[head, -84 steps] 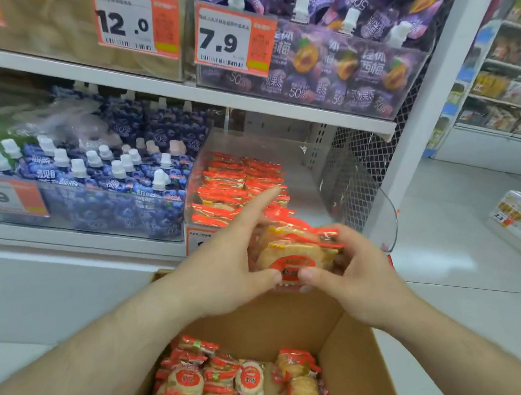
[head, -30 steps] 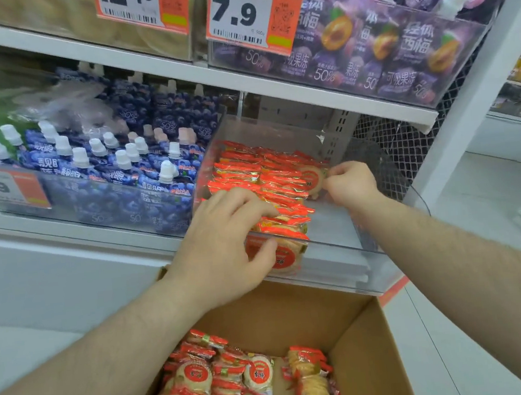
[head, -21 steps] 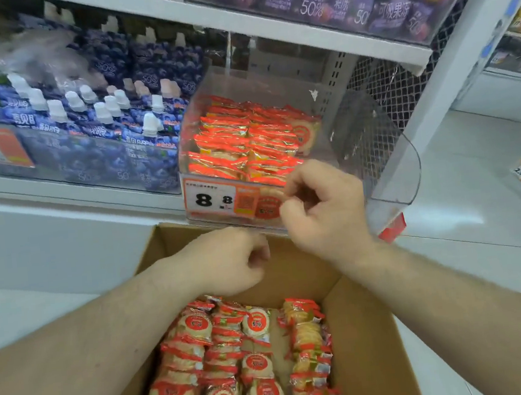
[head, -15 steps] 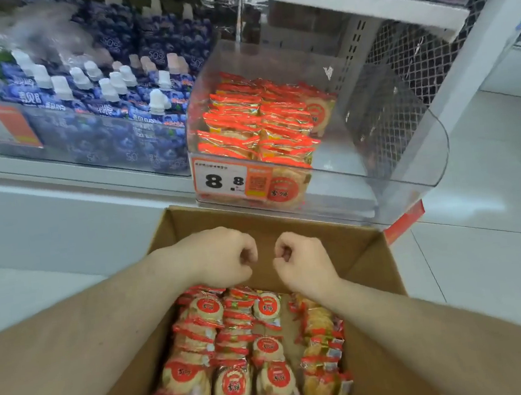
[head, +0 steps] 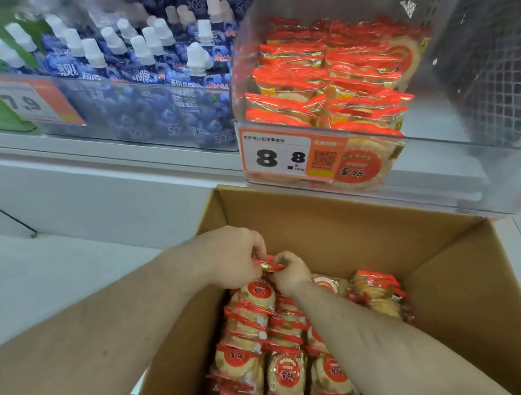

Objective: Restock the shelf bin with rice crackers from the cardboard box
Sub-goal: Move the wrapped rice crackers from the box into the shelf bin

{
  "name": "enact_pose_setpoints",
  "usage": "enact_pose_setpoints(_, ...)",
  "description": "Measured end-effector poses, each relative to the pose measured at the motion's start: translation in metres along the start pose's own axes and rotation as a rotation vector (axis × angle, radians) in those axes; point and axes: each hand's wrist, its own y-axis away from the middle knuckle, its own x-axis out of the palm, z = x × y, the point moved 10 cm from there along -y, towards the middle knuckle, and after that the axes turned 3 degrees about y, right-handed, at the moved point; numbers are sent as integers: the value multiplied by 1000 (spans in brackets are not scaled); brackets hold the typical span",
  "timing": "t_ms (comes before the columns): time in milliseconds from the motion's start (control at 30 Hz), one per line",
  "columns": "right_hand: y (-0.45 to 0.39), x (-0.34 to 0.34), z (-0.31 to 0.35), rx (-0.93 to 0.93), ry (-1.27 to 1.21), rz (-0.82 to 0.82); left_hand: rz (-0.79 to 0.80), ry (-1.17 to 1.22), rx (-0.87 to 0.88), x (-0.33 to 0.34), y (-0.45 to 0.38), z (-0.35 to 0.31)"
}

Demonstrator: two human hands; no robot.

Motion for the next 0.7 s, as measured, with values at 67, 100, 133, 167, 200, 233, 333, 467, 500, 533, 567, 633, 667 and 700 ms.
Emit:
enact_pose_setpoints(67,3,-8,-3,5,-33,-62,-11,41,-10,-1,-1,1)
enact_pose_setpoints(100,10,-17,-1,-19,-53,-94,-27,74,-19,-2,-1,2)
enact_pose_setpoints(133,21,-28,2,-57,-73,-122,-43,116,-35,-4,-2,4)
enact_pose_setpoints(167,35,-39,7,-106,-81,-146,-56,167,-56,-4,-3,7)
enact_pose_setpoints(200,50,-51,11,-150,-75,-170,-67,222,-80,-3,-4,11)
enact_pose_setpoints(233,66,-63,16,-201,-63,-202,-74,282,-107,-3,-4,13)
enact_pose_setpoints(333,108,-89,35,-354,-52,-260,-27,582,-232,10,1,19)
enact_pose_setpoints(467,140,-84,67,-515,-76,-140,21,965,-306,26,2,14)
enact_pose_setpoints(500,139,-80,72,-542,-59,-107,-22,1004,-291,23,0,15)
enact_pose_setpoints(533,134,-78,72,-536,-29,-91,-79,1001,-269,18,-2,17)
enact_pose_setpoints(567,122,-78,67,-502,10,-105,-148,926,-240,10,-3,19)
enact_pose_setpoints(633,89,-87,44,-336,52,-161,-254,595,-171,-8,-3,20)
enact_pose_setpoints(667,72,-92,25,-194,63,-175,-279,433,-146,-14,-2,18)
enact_pose_setpoints(700,56,-95,2,-47,83,-182,-283,334,-134,-15,-2,17)
